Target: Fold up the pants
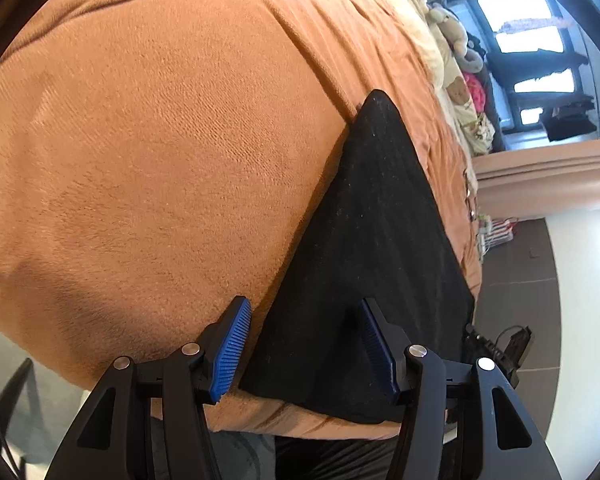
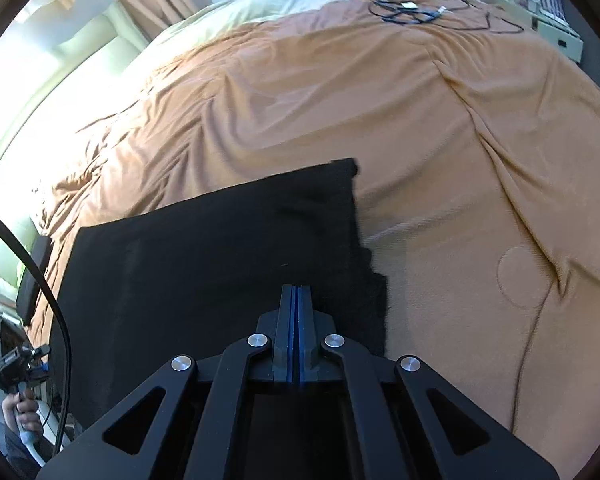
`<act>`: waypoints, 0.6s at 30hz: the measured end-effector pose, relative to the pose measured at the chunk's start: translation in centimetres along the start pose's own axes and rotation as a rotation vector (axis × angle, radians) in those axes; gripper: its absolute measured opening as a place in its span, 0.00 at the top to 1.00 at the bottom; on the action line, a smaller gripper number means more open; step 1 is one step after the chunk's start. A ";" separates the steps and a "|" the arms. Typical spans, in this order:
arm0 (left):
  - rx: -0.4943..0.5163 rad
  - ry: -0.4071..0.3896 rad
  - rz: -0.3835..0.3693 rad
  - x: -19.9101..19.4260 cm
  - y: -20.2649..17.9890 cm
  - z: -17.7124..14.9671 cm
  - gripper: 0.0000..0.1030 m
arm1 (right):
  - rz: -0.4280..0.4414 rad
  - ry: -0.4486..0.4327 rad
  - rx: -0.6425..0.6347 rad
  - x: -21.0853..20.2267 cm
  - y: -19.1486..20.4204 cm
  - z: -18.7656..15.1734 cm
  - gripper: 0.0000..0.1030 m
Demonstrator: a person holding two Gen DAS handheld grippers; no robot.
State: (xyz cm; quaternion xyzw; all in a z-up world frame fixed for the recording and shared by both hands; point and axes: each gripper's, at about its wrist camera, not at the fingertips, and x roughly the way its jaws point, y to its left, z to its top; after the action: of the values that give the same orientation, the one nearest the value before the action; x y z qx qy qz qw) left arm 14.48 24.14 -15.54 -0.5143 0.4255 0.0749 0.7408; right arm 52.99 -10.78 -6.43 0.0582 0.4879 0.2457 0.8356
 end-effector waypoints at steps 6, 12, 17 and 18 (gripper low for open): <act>-0.023 -0.024 -0.031 0.4 -0.5 -0.1 0.44 | 0.066 0.013 -0.046 -0.4 3.6 -1.6 1.00; -0.035 -0.068 -0.033 0.2 -0.3 -0.6 0.44 | 0.091 0.065 -0.102 1.3 8.3 -3.0 1.00; -0.050 -0.087 -0.043 0.2 -0.1 -0.6 0.44 | 0.117 0.087 -0.146 2.5 10.8 -3.0 1.00; -0.050 -0.089 -0.044 0.2 -0.1 -0.7 0.44 | 0.128 0.091 -0.159 2.7 11.6 -3.2 1.00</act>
State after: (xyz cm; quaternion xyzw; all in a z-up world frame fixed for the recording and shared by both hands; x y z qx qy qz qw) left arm 14.22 23.49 -15.69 -0.5381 0.3787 0.0921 0.7474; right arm 47.26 0.15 -6.31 0.0115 0.4995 0.3387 0.7973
